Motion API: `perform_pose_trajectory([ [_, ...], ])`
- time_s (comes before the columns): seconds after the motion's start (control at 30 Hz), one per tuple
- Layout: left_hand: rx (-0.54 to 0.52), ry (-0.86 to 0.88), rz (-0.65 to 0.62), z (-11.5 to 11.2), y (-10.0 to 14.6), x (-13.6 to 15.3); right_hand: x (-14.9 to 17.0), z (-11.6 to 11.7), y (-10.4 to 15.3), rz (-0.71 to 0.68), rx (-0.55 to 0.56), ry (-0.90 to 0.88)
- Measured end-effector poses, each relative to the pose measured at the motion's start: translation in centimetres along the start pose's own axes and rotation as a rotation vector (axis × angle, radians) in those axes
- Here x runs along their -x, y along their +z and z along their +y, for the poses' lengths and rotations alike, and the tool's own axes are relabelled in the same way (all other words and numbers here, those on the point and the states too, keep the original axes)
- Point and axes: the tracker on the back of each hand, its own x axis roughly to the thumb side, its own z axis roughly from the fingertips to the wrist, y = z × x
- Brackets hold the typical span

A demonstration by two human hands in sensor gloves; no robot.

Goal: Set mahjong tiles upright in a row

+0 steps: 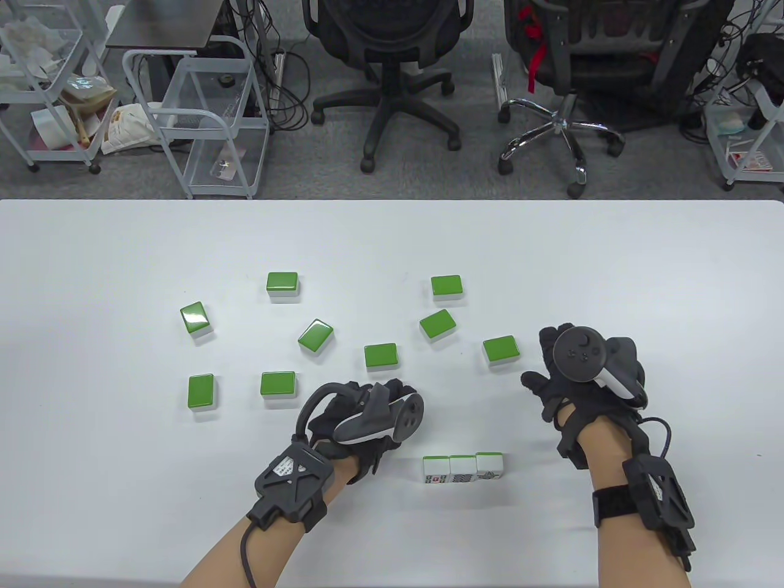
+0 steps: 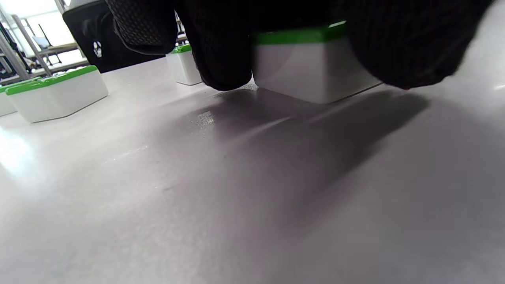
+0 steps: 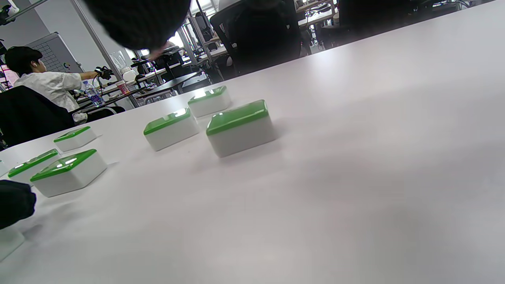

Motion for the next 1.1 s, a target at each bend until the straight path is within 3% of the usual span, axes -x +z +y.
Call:
perform_pose_trajectory([
  [0.13,-0.035,-0.015,-0.005,0.1,0.0,-0.2,0.0,0.1,0.0,-0.003,-0.006,0.008],
  [0.3,0.046,0.103,-0.042,1.3,0.7,0.9,0.1,-0.1,0.1,-0.003,-0.004,-0.006],
  [0.47,0.290,0.501,-0.135,1.5,1.8,2.1,0.2,-0.2,0.2,-0.001,0.000,-0.025],
  [0.6,0.432,0.548,-0.192,0.9,2.0,1.1,0.4,-0.1,0.3,0.004,-0.009,-0.043],
  [0.7,0.407,0.503,-0.178,1.0,1.9,0.6,0.4,-0.1,0.4,0.004,-0.015,-0.060],
  [1.1,0.348,0.590,-0.176,1.0,1.4,0.8,0.5,-0.2,0.5,-0.002,-0.031,-0.080],
])
